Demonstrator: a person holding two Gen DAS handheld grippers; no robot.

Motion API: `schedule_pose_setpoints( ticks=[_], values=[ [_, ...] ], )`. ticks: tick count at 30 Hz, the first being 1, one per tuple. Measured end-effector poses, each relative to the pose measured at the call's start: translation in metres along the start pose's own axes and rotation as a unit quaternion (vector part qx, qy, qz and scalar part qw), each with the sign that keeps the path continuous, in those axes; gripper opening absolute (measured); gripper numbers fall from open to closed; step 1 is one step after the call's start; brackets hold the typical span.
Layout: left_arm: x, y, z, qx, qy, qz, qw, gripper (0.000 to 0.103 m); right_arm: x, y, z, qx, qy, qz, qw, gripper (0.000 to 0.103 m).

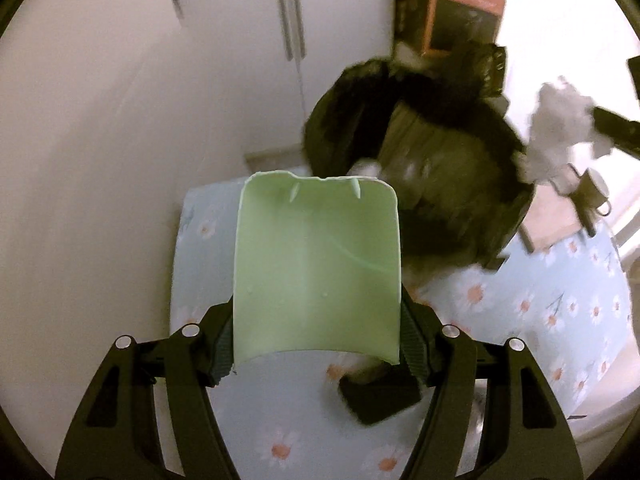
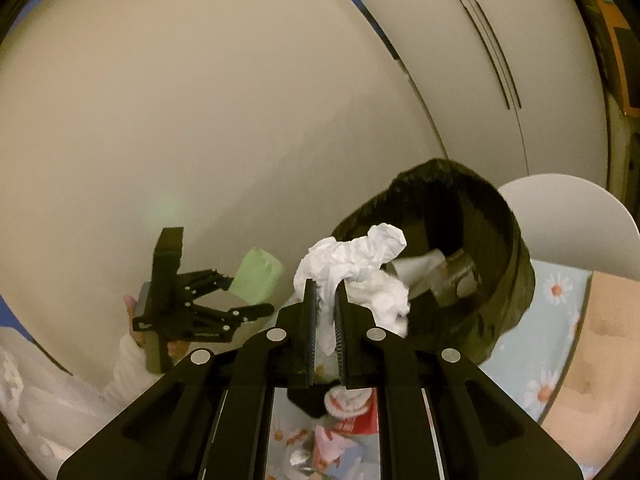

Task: Collect trash
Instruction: 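Grasp the green piece with the left gripper while the right gripper carries tissue to the bin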

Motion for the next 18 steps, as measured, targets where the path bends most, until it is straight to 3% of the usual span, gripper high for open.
schedule_pose_setpoints(
  ticks=[7,8,9,11,12,13,18],
  values=[
    [0.046,0.0,0.032,-0.029,-0.06,0.035,0.9972,0.069,0.013,0.0,0.018,-0.011,-0.019,0.016,1.0,0.012],
    [0.051,-0.002,0.035,-0.035,-0.065,0.034,0.9967,0.072,0.014,-0.001,0.021,-0.015,-0.023,0.019,0.999,0.013],
    [0.058,-0.003,0.039,-0.045,-0.071,0.037,0.9958,0.081,0.014,-0.001,0.024,-0.021,-0.03,0.021,0.999,0.016],
    [0.063,-0.001,0.045,-0.038,-0.074,0.05,0.9953,0.097,0.012,0.0,0.029,-0.032,-0.037,0.027,0.998,0.039],
    [0.063,0.001,0.047,-0.035,-0.079,0.058,0.9945,0.097,0.01,0.002,0.03,-0.042,-0.042,0.031,0.998,0.067],
    [0.063,0.003,0.049,-0.039,-0.085,0.064,0.9935,0.097,0.008,0.005,0.032,-0.055,-0.048,0.039,0.997,0.08],
    [0.056,0.004,0.055,-0.058,-0.092,0.059,0.9924,0.097,-0.003,0.016,0.038,-0.079,-0.071,0.049,0.993,0.084]
  ],
)
Point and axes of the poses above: each gripper's, at about its wrist camera, not at the fingertips, and y roughly against the way its jaws point, z to its right, x to its top, the point moved 2 cm from there along -y, roughly the way its jaws point, and after that the axes turned 13 degrees about -z, right-handed, at the moved point
